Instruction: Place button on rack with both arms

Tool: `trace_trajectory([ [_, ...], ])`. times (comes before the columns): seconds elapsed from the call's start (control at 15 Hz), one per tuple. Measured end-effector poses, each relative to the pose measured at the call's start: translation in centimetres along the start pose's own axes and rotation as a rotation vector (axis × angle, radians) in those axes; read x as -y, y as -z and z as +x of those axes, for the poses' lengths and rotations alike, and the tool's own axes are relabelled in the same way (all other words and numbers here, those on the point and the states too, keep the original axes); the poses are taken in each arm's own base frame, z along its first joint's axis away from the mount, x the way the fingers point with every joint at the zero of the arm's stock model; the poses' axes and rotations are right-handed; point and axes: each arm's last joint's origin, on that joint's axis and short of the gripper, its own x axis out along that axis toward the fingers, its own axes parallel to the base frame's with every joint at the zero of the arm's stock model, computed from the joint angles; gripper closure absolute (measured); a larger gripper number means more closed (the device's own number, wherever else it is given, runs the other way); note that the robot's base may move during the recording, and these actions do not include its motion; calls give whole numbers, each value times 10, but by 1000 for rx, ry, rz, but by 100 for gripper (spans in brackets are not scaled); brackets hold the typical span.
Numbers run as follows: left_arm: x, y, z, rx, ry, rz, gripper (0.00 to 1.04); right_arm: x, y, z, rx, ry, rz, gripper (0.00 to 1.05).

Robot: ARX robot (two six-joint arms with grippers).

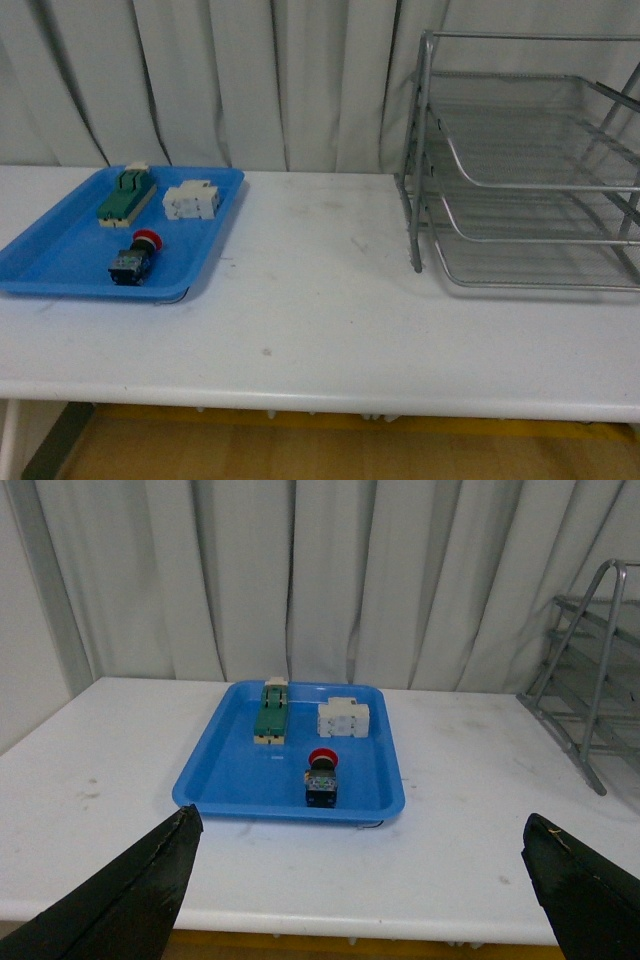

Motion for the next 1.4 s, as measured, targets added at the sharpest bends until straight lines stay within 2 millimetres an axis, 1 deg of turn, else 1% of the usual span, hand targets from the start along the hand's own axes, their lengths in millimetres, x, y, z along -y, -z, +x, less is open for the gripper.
trace_trajectory([
  [1.4, 0, 0, 0, 0, 0, 0, 7, 0, 0, 0, 0, 0, 0, 6],
])
